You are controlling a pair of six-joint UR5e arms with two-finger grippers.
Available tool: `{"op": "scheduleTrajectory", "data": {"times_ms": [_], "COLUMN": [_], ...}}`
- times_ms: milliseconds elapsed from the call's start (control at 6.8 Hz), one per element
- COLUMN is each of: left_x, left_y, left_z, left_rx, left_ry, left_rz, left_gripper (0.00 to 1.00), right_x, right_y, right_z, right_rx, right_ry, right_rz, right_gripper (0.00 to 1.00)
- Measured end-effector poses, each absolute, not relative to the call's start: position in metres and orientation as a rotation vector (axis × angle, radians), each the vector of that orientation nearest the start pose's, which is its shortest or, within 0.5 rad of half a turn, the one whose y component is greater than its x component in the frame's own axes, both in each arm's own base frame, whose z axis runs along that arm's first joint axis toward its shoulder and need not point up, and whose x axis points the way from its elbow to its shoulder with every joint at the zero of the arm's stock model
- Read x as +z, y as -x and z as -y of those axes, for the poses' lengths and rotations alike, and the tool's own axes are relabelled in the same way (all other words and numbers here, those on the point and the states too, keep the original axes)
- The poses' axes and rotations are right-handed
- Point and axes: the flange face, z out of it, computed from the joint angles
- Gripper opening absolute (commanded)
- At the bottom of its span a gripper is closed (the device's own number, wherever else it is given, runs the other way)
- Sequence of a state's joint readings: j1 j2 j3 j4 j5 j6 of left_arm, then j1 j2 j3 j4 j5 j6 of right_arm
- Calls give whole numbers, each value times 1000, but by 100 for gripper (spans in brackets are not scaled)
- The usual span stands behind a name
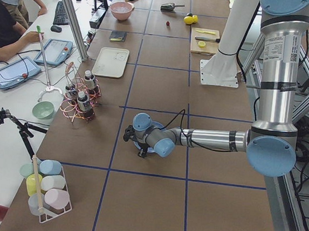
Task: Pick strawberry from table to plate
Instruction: 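Reach the left gripper down and grasp the rim of the light-blue plate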
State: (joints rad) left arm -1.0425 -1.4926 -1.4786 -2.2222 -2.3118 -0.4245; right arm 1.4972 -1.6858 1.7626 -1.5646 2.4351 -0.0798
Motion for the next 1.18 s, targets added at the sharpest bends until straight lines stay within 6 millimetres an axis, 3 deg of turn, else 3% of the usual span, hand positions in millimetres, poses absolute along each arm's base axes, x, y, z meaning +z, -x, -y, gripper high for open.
{"op": "scheduleTrajectory", "data": {"times_ms": [294, 588, 882, 1176], "left_x": [657, 608, 529, 425], "left_y": [-187, -192, -215, -284], "left_z": [440, 438, 462, 485], "left_rx": [301, 332, 248, 139], "left_ry": [-49, -54, -36, 48], "left_rz": [-935, -1044, -1147, -1229], "left_gripper": [0, 0, 0, 0], "right_x": [609, 608, 608, 608], "right_y": [-25, -25, -24, -25], "right_z": [450, 450, 450, 450], "right_rx": [-181, -182, -182, -182], "right_ry": [-84, -86, -86, -86], "right_rz": [864, 864, 865, 864], "right_gripper": [100, 100, 100, 100]}}
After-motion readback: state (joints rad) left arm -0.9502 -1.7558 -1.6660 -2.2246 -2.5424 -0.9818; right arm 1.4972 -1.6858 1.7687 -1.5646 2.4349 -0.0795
